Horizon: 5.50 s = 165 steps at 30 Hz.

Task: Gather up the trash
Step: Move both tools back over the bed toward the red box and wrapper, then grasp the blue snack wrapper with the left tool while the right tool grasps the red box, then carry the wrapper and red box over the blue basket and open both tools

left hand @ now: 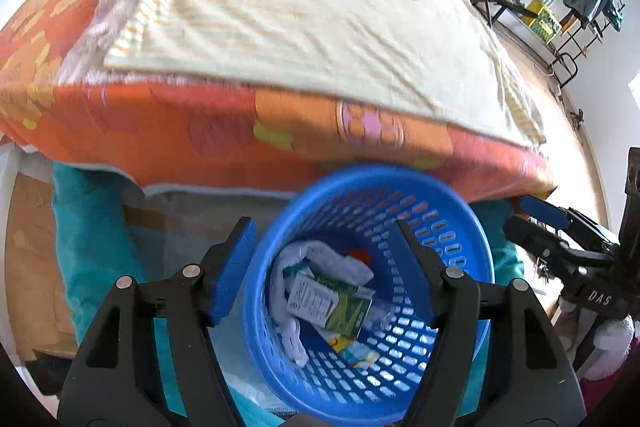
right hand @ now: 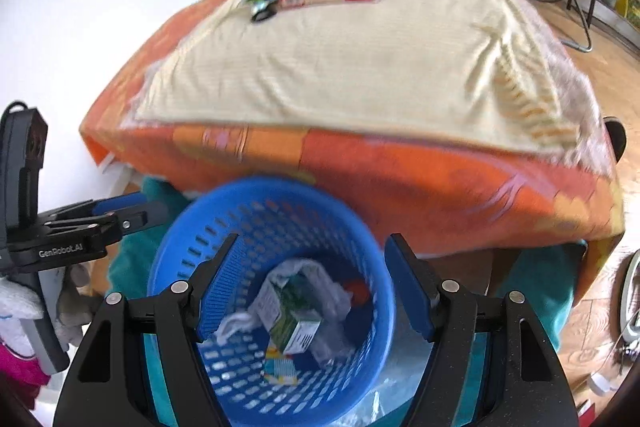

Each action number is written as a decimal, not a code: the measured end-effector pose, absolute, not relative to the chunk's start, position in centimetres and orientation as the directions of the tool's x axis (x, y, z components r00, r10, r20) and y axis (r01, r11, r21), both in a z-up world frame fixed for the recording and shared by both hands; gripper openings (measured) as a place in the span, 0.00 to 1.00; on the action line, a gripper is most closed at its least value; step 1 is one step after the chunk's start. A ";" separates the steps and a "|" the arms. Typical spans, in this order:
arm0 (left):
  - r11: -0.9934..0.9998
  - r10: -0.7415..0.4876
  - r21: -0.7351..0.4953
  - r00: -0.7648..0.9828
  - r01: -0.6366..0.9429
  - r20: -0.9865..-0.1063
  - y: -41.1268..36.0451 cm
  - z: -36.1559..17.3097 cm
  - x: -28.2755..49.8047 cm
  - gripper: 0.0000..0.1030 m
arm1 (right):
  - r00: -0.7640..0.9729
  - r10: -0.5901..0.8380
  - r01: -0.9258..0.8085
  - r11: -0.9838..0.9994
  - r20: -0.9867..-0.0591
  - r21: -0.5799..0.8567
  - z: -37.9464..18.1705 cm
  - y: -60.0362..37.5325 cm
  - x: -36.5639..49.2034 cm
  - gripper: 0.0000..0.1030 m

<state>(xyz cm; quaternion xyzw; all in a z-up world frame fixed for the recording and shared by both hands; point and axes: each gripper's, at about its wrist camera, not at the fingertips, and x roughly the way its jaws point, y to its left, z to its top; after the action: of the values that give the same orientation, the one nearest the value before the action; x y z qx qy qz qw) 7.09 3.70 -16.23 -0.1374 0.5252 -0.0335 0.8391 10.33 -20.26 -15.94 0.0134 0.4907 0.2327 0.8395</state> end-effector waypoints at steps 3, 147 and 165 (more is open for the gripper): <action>0.957 -0.209 -0.277 0.462 -0.086 -0.862 4.3 -15.3 8.4 0.69 | 0.429 0.420 -0.361 0.891 -0.799 0.275 -15.1 -20.9 11.7 0.70; 0.928 -0.309 -0.374 0.568 0.003 -0.763 3.6 -8.6 12.8 0.51 | 0.375 0.503 -0.670 0.727 -0.779 0.147 -7.4 -18.1 15.6 0.76; 0.929 -0.319 -0.371 0.533 0.010 -0.784 1.4 -11.5 6.8 0.51 | 0.280 0.454 -0.639 0.746 -0.845 0.189 -11.0 -19.9 7.6 0.76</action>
<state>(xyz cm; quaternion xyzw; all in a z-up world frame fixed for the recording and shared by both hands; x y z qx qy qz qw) 6.77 1.44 -11.55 -0.1628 0.4738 -0.0956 0.8602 7.61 -19.92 -11.04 -0.0938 0.4914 0.3439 0.7946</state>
